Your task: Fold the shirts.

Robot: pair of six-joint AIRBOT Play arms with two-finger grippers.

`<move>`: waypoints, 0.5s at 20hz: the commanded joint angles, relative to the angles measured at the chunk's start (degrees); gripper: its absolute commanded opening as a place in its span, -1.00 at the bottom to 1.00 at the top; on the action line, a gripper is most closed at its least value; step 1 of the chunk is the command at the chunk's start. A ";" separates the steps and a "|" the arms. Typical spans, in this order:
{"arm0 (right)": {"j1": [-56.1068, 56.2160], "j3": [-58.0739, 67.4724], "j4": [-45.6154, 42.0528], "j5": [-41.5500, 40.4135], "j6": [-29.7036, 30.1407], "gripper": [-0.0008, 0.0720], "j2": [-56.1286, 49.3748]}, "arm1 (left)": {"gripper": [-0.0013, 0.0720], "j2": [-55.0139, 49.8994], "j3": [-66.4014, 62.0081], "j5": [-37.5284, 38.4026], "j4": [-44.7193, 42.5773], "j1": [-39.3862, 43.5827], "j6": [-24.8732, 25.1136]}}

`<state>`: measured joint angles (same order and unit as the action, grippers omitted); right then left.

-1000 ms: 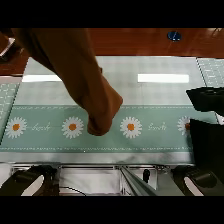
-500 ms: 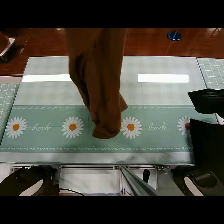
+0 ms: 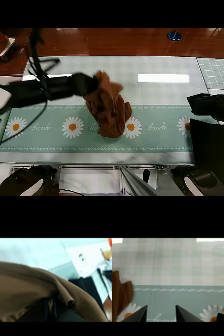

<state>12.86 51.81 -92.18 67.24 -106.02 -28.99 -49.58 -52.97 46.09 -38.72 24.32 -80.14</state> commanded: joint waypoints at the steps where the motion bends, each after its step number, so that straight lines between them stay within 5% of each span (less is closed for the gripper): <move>1: 0.04 -5.44 -0.31 -2.08 -2.75 0.15 -0.02 | -0.90 -2.14 9.92 -0.98 0.98 3.74 0.13; 7: -0.02 -12.90 -3.96 -2.21 -12.87 0.15 -1.73 | -0.80 -17.81 12.22 -12.00 1.95 16.44 -1.07; 9: -0.02 -12.90 -3.93 -2.08 -12.02 0.15 -3.21 | 0.40 -20.74 11.87 -9.11 1.88 15.61 -1.99; 10: -0.02 -12.87 -3.43 -2.12 -10.51 0.17 -3.85 | 0.42 -20.74 11.19 -6.14 1.66 14.03 -1.22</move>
<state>12.86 40.01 -95.31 65.01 -116.51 -31.27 -66.39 -41.58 37.23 -36.88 38.30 -81.23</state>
